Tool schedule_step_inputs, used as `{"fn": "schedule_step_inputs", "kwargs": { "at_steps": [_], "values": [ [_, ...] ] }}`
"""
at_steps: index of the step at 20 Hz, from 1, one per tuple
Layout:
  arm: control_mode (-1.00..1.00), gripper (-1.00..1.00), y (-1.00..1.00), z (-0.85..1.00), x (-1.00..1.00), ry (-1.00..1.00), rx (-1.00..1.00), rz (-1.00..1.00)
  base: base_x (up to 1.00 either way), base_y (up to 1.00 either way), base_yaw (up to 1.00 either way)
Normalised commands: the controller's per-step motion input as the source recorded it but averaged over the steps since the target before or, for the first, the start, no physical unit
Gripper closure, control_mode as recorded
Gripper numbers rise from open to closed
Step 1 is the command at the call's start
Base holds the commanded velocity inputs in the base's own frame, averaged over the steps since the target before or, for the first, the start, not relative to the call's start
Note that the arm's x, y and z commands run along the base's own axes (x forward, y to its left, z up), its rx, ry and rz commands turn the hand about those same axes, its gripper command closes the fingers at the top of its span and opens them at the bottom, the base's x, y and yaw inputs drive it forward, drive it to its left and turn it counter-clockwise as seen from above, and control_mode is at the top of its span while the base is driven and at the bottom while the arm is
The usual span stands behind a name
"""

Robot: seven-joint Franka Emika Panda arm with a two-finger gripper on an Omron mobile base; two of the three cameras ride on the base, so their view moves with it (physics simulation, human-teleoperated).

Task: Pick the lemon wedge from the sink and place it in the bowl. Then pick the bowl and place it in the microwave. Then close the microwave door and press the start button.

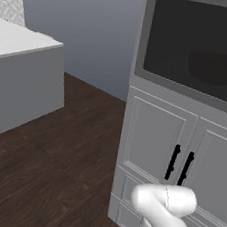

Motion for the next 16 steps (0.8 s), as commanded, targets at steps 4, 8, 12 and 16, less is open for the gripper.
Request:
{"fn": "schedule_step_inputs", "kwargs": {
  "at_steps": [4,8,12,16],
  "values": [
    [-1.0,1.0,-0.22,0.09,0.12,0.0,0.0,-0.01,0.0,0.0,0.0],
    [-1.0,1.0,-0.31,-0.01,0.44,0.0,0.0,0.0,0.0,0.0,0.0],
    [-1.0,1.0,-0.72,-0.01,0.41,0.0,0.1,0.0,0.0,0.0,0.0],
    [-1.0,1.0,-0.55,-0.02,0.19,0.0,0.08,0.0,0.0,0.0,0.0]
  ]
}}
